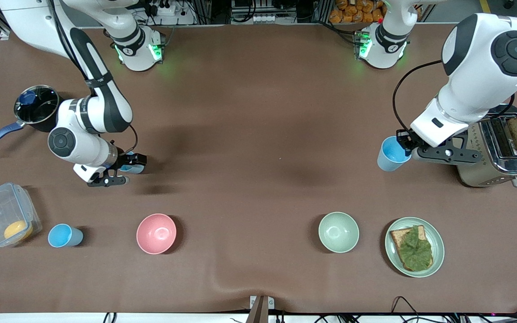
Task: Stack blue cups with both arms
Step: 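Lift the blue cup with the left gripper while the right gripper holds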
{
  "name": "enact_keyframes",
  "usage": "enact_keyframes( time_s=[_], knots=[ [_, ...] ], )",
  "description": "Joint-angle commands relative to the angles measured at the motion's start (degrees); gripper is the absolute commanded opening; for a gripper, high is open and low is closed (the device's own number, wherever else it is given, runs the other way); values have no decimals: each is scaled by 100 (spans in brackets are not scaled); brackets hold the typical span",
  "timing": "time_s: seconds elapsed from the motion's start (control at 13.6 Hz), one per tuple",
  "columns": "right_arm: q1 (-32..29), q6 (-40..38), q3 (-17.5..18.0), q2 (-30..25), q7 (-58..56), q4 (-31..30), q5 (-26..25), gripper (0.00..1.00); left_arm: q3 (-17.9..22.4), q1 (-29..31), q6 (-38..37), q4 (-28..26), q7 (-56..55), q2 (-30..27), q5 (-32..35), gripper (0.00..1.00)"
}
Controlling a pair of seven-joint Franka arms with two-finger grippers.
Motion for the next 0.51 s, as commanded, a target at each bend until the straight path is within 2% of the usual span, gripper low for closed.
enact_keyframes(
  time_s=[0.0, 0.22, 0.29, 0.44],
  knots=[
    [-71, -17, 63, -106, -121, -122, 99, 63, -34, 28, -121, 116, -62, 34, -79, 0],
    [-10, 9, 63, -106, -103, -201, 99, 8, -34, 54, -121, 107, -62, 34, -70, 0],
    [-10, 1, 63, -106, -103, -201, 99, 0, -34, 72, -121, 107, -54, 34, -70, 0],
    [-10, -43, 63, -123, -86, -166, 99, 0, -34, 72, -121, 107, -71, 25, -70, 0]
  ],
)
